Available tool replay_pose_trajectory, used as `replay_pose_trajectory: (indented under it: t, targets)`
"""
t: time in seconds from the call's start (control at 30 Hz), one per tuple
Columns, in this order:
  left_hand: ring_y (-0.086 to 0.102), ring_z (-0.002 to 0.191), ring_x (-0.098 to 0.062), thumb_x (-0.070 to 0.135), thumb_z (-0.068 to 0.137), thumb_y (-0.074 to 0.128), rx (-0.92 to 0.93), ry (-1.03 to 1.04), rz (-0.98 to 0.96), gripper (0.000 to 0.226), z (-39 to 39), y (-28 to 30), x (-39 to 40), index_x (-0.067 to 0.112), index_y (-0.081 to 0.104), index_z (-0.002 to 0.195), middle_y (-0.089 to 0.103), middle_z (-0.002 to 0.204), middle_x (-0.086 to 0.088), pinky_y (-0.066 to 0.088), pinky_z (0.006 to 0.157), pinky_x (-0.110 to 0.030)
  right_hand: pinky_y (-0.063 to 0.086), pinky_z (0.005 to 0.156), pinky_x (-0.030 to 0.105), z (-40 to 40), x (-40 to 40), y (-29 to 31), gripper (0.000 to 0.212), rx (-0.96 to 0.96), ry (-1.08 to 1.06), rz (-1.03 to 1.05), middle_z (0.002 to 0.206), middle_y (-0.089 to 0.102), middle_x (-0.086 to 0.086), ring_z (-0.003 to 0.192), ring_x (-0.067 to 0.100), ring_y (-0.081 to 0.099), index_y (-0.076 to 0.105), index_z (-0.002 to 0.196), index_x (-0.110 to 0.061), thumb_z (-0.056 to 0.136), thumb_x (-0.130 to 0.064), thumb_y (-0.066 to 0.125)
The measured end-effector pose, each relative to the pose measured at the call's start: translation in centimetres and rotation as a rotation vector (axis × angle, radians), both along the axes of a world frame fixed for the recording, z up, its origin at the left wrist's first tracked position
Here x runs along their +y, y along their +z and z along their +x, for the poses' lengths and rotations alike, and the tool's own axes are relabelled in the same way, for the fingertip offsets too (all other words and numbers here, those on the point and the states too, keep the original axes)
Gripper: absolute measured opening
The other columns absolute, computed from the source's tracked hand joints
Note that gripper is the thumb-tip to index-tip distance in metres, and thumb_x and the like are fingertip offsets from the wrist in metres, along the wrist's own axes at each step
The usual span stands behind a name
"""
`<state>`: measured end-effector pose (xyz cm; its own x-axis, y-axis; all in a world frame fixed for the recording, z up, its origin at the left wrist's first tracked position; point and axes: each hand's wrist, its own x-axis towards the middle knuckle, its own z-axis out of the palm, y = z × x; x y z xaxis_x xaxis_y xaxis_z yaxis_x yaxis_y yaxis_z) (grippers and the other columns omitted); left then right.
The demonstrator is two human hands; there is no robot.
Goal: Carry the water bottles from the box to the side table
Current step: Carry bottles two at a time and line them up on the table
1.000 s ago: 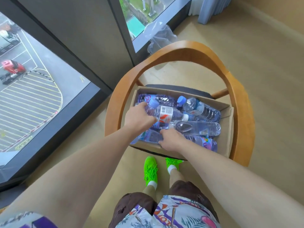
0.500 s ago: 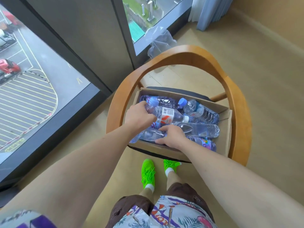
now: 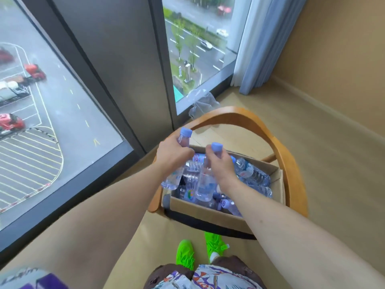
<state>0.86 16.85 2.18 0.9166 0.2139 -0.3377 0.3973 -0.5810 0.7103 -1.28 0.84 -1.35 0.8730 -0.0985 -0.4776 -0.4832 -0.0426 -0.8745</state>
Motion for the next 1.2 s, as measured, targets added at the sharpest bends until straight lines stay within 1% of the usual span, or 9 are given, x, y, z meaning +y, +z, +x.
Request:
replay_pose_trajectory:
  t: [0.1, 0.2, 0.33, 0.4, 0.57, 0.7, 0.9, 1.07, 1.2]
  targets:
    - [0.062, 0.067, -0.023, 0.03, 0.055, 0.067, -0.053, 0.056, 0.024, 0.025, 0.0, 2.8, 1.1, 0.019, 0.053, 0.071, 0.061, 0.066, 0.003, 0.05, 0.061, -0.035, 0.056, 0.052, 0.031, 1.9, 0.9, 3.5, 0.037, -0.005, -0.008, 0.057, 0.058, 0.057, -0.007, 0.052, 0.009, 0.057, 0.061, 0.085, -0.021, 0.082, -0.057, 0.07]
    - [0.06, 0.067, -0.022, 0.029, 0.055, 0.068, -0.102, 0.144, 0.034, 0.026, -0.1, 5.8, 2.3, 0.019, 0.051, 0.071, 0.06, 0.066, 0.003, 0.043, 0.056, -0.031, 0.051, 0.047, 0.027, 3.8, 2.4, 6.7, 0.03, -0.067, 0.127, 0.016, 0.057, 0.063, -0.006, 0.052, 0.011, 0.061, 0.067, 0.076, -0.019, 0.075, -0.046, 0.079]
    - [0.062, 0.07, -0.02, 0.032, 0.053, 0.07, -0.185, 0.327, 0.011, 0.027, -1.6, 9.5, 4.2, 0.019, 0.055, 0.072, 0.061, 0.068, 0.005, 0.052, 0.064, -0.035, 0.06, 0.058, 0.039, 6.0, 5.3, 10.1, 0.027, -0.107, 0.317, -0.025, 0.071, 0.072, 0.011, 0.065, 0.027, 0.069, 0.067, 0.079, -0.014, 0.069, -0.037, 0.077]
    - [0.066, 0.076, -0.019, 0.03, 0.053, 0.07, -0.212, 0.446, -0.005, 0.026, -3.1, 10.9, 5.2, 0.02, 0.06, 0.074, 0.065, 0.073, 0.006, 0.058, 0.074, -0.042, 0.062, 0.062, 0.043, 6.4, 7.2, 11.3, 0.027, -0.144, 0.43, -0.045, 0.07, 0.072, 0.009, 0.068, 0.028, 0.071, 0.069, 0.078, -0.015, 0.067, -0.039, 0.075]
    - [0.072, 0.075, -0.024, 0.027, 0.051, 0.072, -0.231, 0.736, 0.015, 0.029, -9.5, 13.6, 8.4, 0.024, 0.064, 0.079, 0.07, 0.084, 0.003, 0.062, 0.074, -0.044, 0.06, 0.079, 0.053, 3.7, 13.7, 12.7, 0.026, -0.206, 0.727, -0.023, 0.075, 0.071, 0.009, 0.082, 0.032, 0.072, 0.07, 0.08, -0.014, 0.07, -0.038, 0.072]
    - [0.068, 0.072, -0.012, 0.029, 0.054, 0.074, -0.224, 0.973, 0.113, 0.026, -18.3, 15.0, 10.9, 0.027, 0.065, 0.078, 0.069, 0.079, 0.01, 0.054, 0.066, -0.029, 0.062, 0.073, 0.053, -3.0, 19.1, 14.1, 0.025, -0.217, 0.954, 0.049, 0.079, 0.071, 0.011, 0.077, 0.03, 0.072, 0.069, 0.087, -0.014, 0.076, -0.036, 0.074]
    - [0.057, 0.07, -0.014, 0.028, 0.061, 0.075, -0.23, 1.277, 0.259, 0.019, -35.2, 16.8, 11.9, 0.023, 0.058, 0.07, 0.062, 0.072, 0.008, 0.037, 0.057, -0.025, 0.06, 0.058, 0.042, -17.7, 24.6, 16.8, 0.023, -0.276, 1.278, 0.153, 0.061, 0.069, 0.008, 0.061, 0.026, 0.069, 0.068, 0.085, -0.01, 0.075, -0.03, 0.074]
    - [0.065, 0.076, -0.019, 0.032, 0.049, 0.066, -0.252, 1.578, 0.297, 0.019, -52.6, 17.3, 9.6, 0.022, 0.06, 0.063, 0.069, 0.069, 0.006, 0.047, 0.063, -0.028, 0.058, 0.05, 0.039, -34.0, 26.4, 18.3, 0.019, -0.293, 1.519, 0.229, 0.053, 0.061, 0.008, 0.05, 0.023, 0.062, 0.064, 0.066, -0.014, 0.066, -0.031, 0.073]
    - [0.065, 0.07, -0.027, 0.025, 0.044, 0.069, -0.316, 1.791, 0.257, 0.02, -65.5, 17.4, 6.5, 0.021, 0.054, 0.057, 0.063, 0.065, 0.004, 0.059, 0.066, -0.039, 0.06, 0.055, 0.055, -46.5, 25.8, 19.0, 0.017, -0.295, 1.718, 0.235, 0.053, 0.058, 0.004, 0.052, 0.022, 0.059, 0.065, 0.062, -0.019, 0.063, -0.034, 0.073]
